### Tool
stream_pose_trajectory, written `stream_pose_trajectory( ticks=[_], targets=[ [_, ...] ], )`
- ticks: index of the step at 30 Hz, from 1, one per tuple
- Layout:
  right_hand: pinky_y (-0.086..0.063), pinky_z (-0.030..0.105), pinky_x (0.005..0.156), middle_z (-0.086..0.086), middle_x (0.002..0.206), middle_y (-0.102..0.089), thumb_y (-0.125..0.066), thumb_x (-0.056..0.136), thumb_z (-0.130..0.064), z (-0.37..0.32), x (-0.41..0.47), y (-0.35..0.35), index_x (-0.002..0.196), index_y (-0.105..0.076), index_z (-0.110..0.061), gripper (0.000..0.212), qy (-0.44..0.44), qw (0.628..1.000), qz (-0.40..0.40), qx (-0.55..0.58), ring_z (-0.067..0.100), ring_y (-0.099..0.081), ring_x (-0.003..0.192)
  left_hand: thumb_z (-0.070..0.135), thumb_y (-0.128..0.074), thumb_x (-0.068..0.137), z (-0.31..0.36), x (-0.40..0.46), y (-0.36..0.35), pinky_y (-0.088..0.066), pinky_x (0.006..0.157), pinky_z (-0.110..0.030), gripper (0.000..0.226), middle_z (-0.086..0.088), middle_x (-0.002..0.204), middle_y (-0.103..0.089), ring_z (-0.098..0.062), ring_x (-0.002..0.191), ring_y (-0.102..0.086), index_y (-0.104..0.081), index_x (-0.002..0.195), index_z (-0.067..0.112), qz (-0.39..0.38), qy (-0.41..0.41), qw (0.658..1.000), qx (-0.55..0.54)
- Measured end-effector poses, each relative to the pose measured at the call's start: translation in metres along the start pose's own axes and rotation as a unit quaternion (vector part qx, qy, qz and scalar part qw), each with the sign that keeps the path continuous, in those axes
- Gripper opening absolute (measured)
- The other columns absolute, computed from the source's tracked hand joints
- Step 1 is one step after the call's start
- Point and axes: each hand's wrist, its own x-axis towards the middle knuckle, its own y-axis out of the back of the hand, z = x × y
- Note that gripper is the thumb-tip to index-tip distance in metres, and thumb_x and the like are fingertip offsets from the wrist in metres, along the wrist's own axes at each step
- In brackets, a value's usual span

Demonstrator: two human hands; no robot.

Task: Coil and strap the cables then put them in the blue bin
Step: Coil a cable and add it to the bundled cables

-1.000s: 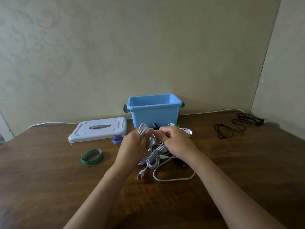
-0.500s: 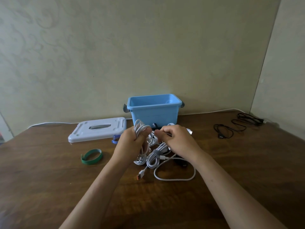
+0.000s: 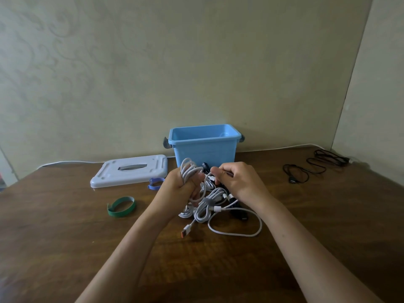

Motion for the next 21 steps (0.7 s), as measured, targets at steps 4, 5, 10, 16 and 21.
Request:
stream_pose_trajectory(
  ticks=[4, 5, 10, 16, 21],
  targets=[
    [-0.034, 0.018, 0.055, -0.016, 0.056, -0.057, -0.051, 0.099, -0.056, 0.001, 0.001, 0.005, 0.073, -0.063, -0.028, 0.041, -0.003, 1.0, 0.015, 0.011, -0.008, -0.054, 0.055, 0.028, -0.05, 0.103, 0.001, -0.001, 0.0, -0.045, 0.046, -0.025, 0.031, 0.0, 0.058, -0.048, -0.012, 0.046, -0.048, -0.051, 0.086, 0.002, -0.003, 0.046, 0.999, -0.011],
    [-0.036, 0.019, 0.055, -0.018, 0.053, -0.056, -0.051, 0.1, -0.055, 0.002, 0.001, 0.007, 0.072, -0.063, -0.028, 0.041, -0.008, 0.999, 0.023, 0.022, -0.006, -0.054, 0.052, 0.03, -0.049, 0.103, 0.001, -0.001, 0.0, -0.044, 0.044, -0.024, 0.033, -0.002, 0.058, -0.047, -0.012, 0.044, -0.047, -0.051, 0.088, 0.0, -0.002, 0.06, 0.998, -0.014],
    [-0.035, 0.024, 0.053, -0.017, 0.045, -0.05, -0.051, 0.1, -0.054, 0.003, 0.002, 0.011, 0.072, -0.065, -0.024, 0.044, -0.007, 0.998, 0.028, 0.051, 0.001, -0.047, 0.044, 0.037, -0.047, 0.102, 0.001, -0.001, -0.002, -0.039, 0.042, -0.022, 0.039, -0.003, 0.058, -0.045, -0.011, 0.044, -0.043, -0.05, 0.081, 0.004, 0.016, 0.082, 0.995, -0.045],
    [-0.038, 0.02, 0.065, -0.024, 0.068, -0.064, -0.059, 0.097, -0.053, -0.007, -0.001, 0.002, 0.077, -0.07, -0.03, 0.032, 0.015, 0.997, -0.058, 0.046, -0.007, -0.059, 0.071, 0.04, -0.043, 0.103, -0.003, 0.001, 0.003, -0.044, 0.049, -0.021, 0.047, -0.008, 0.059, -0.056, -0.012, 0.05, -0.054, -0.053, 0.076, 0.004, 0.091, 0.074, 0.993, -0.036],
    [-0.049, 0.031, 0.069, -0.014, 0.076, -0.069, -0.053, 0.098, -0.058, -0.013, -0.005, -0.013, 0.074, -0.068, -0.034, 0.037, 0.037, 0.992, -0.1, -0.066, 0.001, -0.062, 0.073, 0.04, -0.047, 0.101, 0.0, 0.001, 0.004, -0.049, 0.05, -0.026, 0.047, -0.005, 0.054, -0.059, -0.017, 0.05, -0.057, -0.054, 0.067, 0.007, 0.128, 0.06, 0.987, -0.079]
  ],
)
